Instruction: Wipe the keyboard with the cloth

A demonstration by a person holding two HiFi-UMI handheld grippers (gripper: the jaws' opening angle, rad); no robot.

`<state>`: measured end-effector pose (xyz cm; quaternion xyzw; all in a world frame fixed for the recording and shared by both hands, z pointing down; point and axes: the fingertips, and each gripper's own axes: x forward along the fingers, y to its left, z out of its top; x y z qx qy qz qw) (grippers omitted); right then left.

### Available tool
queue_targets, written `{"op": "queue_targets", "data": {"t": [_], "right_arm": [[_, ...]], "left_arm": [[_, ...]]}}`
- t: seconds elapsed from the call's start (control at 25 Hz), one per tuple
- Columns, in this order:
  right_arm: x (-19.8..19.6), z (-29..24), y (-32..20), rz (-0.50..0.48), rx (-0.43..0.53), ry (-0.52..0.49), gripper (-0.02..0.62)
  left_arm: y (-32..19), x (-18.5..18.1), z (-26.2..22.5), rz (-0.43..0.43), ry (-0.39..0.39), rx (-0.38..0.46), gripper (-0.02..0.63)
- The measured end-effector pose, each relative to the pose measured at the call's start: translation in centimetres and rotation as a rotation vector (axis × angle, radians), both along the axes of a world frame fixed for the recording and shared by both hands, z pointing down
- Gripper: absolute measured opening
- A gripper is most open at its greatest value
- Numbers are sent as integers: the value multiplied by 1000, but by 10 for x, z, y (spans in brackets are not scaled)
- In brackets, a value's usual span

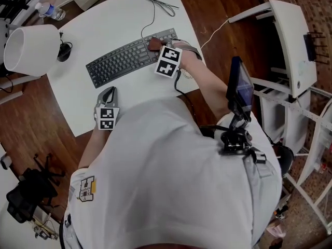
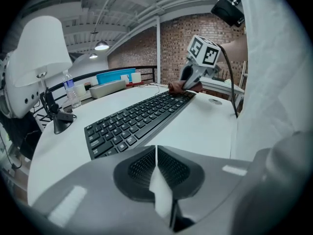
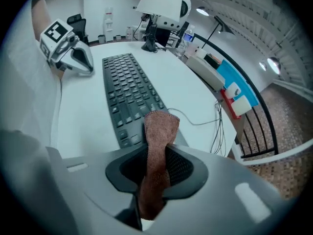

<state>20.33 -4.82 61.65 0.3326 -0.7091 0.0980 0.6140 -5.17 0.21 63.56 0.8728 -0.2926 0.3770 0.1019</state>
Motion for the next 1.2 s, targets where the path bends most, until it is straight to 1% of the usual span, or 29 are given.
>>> {"op": "queue_targets", "data": {"t": [0.12,0.2,0.36,0.48,0.68,0.8,0.88,0.96,1.08,1.2], "right_arm": [[0,-1,-48,-22,48,23,91],[-3,5,-69,-45,51,41,91],[-13,14,-73,-75,22,58,89],[-22,12,-54,-78,0,46,89],[-40,18,14,-143,-63,52,89],[-48,22,48,-160,-93,51,89],[-51,25,61,-168,-123,43,91],[-53,24,65,-171,-139,32,91],[-56,12,39,-131,-105,-16,91],[-59,0,-17,-77,-30,-42,91]], "left_arm": [[-1,-3,-2,-31,-3,7,0],[0,-7,-3,-54,-6,6,0],[2,-15,-1,-81,-2,-2,0],[1,-19,3,-75,1,-8,0],[1,-14,6,-29,16,-10,0],[-1,-10,6,-4,28,-6,0],[-1,-8,5,8,33,-3,0],[1,-9,4,15,33,-3,0],[4,-11,2,10,29,-4,0],[0,-17,0,-15,28,-3,0]]}}
